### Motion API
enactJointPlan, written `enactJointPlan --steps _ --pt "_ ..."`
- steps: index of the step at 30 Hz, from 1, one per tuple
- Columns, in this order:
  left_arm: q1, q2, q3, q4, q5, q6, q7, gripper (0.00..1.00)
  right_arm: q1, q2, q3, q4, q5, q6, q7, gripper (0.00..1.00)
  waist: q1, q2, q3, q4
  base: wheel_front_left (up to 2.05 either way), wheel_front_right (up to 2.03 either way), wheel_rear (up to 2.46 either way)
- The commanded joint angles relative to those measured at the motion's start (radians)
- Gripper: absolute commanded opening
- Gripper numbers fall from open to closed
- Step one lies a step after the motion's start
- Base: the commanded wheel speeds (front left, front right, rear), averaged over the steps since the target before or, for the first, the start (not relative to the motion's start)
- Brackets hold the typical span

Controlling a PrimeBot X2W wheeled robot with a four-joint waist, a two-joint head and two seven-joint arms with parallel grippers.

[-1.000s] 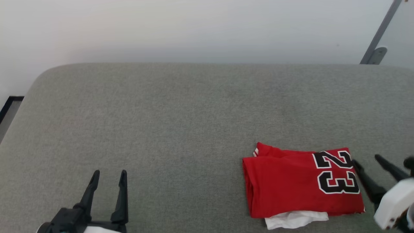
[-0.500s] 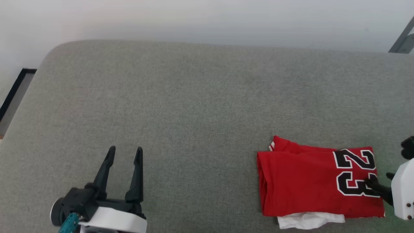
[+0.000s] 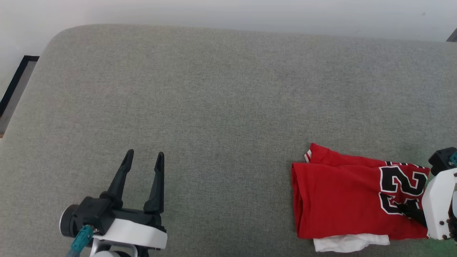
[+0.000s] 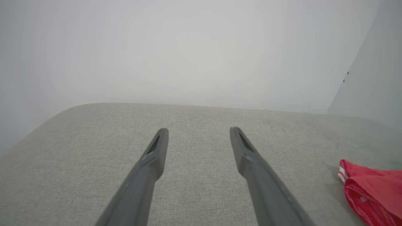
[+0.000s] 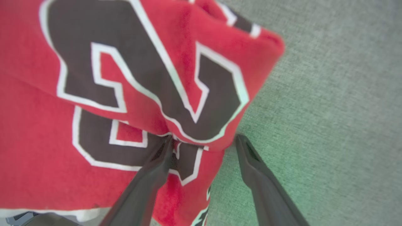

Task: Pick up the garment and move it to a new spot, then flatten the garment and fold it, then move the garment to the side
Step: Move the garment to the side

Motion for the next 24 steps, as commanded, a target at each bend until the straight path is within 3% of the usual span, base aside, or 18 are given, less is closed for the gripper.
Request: enactJointPlan --steps 1,2,4,5,13,24 --pt "-0.017 0.002 0.001 -0.001 0.002 -0.002 -0.005 1.00 0.015 0.029 0.038 0.021 0.011 0.000 0.009 0.77 0.0000 0.0000 0.005 0.000 0.00 0.00 0.00" --pt "-0.019 0.002 -0.003 -0.003 -0.001 -0.002 -0.005 1.00 0.013 0.028 0.043 0.024 0.016 0.000 0.008 0.47 0.0000 0.0000 0.007 -0.001 0.00 0.00 0.00" --pt "-0.023 0.005 -0.007 -0.005 -0.011 -0.002 -0.005 1.00 0.007 0.028 0.046 0.030 0.024 0.000 -0.001 0.07 0.0000 0.0000 0.011 -0.002 0.00 0.00 0.00" --pt "-0.025 0.006 -0.008 -0.004 -0.015 -0.002 -0.005 1.00 0.005 0.027 0.045 0.035 0.028 0.000 -0.008 0.00 0.0000 0.0000 0.013 -0.003 0.00 0.00 0.00" --pt "-0.027 0.012 -0.002 -0.003 -0.033 -0.002 -0.005 1.00 -0.013 0.018 0.003 0.062 0.055 -0.003 -0.081 0.00 0.0000 0.0000 0.012 -0.025 0.00 0.00 0.00" --pt "-0.044 0.027 -0.002 0.007 -0.009 -0.002 -0.005 1.00 -0.061 0.000 -0.087 0.048 0.081 -0.002 -0.164 0.00 0.0000 0.0000 0.037 -0.140 0.00 0.00 0.00"
